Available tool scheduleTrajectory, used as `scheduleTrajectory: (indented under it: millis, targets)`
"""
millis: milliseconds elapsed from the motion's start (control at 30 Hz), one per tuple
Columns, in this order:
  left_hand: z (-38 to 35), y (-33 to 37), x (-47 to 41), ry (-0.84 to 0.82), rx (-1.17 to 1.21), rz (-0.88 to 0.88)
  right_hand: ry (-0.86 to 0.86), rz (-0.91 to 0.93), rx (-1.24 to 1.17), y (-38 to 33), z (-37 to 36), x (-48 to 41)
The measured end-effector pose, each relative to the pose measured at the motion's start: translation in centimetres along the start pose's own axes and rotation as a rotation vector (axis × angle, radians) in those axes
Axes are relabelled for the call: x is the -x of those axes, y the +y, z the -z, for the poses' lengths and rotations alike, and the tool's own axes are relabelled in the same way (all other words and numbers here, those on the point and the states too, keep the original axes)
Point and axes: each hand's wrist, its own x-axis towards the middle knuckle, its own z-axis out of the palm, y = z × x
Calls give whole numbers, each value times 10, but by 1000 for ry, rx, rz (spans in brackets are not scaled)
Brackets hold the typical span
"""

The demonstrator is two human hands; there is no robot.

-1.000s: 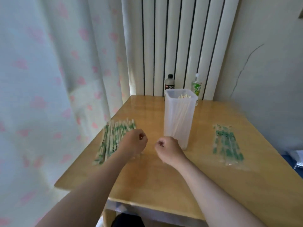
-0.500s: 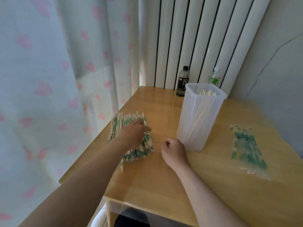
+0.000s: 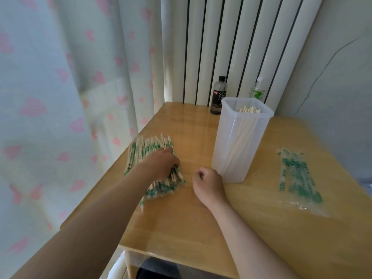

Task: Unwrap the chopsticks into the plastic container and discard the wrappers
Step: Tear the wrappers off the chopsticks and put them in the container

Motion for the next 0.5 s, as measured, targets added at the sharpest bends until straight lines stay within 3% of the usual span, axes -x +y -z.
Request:
scheduleTrajectory:
  millis: [267, 500]
  targets:
    - [1, 2, 1, 75, -131, -42, 11, -8, -53, 2, 1, 0]
    - [18, 5, -2, 266, -190, -67, 53, -7, -121, 4, 2, -1]
